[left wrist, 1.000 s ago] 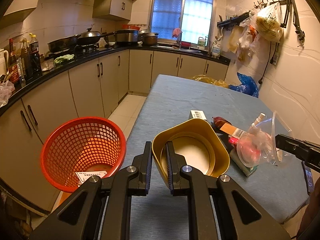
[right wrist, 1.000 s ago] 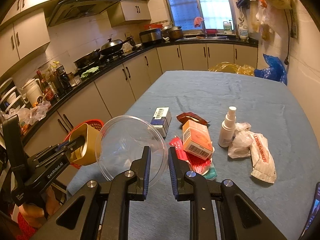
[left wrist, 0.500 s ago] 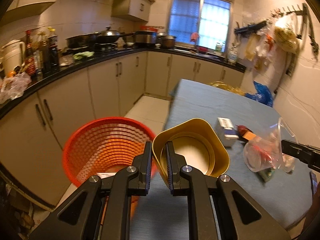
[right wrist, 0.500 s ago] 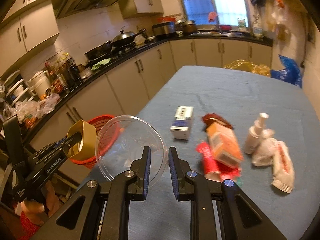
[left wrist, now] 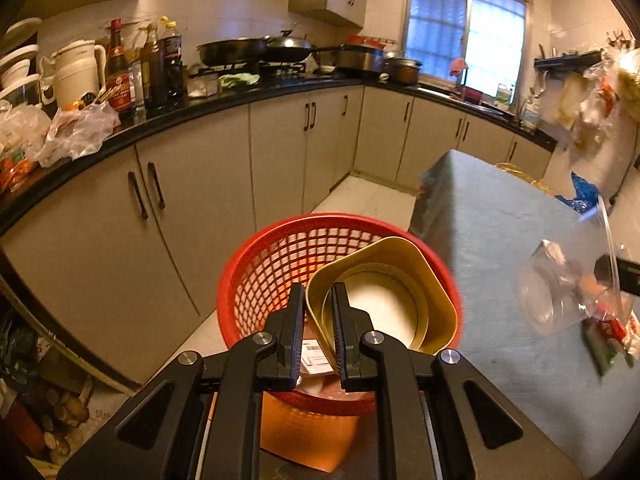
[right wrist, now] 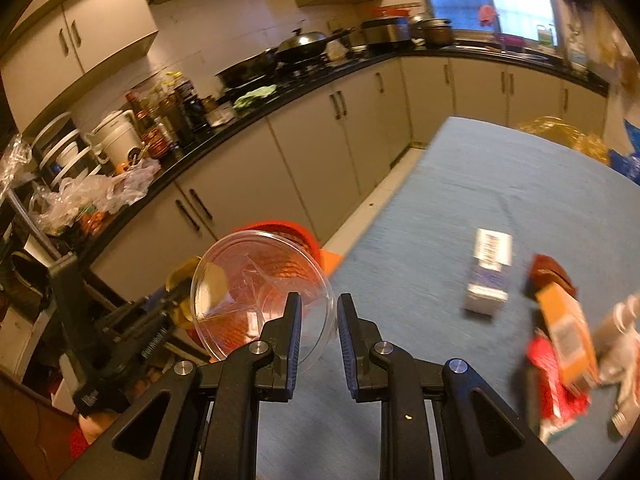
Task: Collect trash
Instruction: 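Lower the gold tray into the wastebasket while the right tool brings the clear bowl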
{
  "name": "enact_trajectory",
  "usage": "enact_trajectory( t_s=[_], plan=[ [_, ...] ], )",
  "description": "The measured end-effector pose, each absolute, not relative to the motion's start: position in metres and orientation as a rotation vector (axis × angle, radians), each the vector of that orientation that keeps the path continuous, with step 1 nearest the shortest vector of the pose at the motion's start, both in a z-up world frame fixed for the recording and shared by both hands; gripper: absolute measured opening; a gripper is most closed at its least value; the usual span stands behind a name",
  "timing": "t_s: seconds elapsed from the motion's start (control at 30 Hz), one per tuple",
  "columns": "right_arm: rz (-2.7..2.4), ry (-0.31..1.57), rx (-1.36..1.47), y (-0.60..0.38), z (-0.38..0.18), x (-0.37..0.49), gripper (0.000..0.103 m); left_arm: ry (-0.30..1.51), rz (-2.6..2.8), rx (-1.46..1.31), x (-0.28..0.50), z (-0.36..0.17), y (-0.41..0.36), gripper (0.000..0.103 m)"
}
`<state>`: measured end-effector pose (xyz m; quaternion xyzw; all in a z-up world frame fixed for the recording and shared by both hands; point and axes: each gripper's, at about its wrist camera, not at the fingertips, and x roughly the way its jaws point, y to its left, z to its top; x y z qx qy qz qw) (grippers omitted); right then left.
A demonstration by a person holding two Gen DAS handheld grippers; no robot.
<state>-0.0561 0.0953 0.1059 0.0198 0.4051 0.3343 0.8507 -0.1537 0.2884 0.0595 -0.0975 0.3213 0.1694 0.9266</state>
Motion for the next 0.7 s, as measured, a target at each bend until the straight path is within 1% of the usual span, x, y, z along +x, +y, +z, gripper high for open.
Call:
enact_trajectory(
  t_s=[0.33, 0.7],
  plan=[
    [0.728, 0.881, 0.006, 0.156, 0.093, -0.029, 0.021, 0.69, 0.374, -0.207, -0.143, 0.043, 0.306, 0.013],
    [0.72, 0.916, -0.011, 0.184, 0.076, -0.01, 0.021, 0.703, 0.384, -0.221, -0.136, 0.037, 0.319, 0.013]
  ],
)
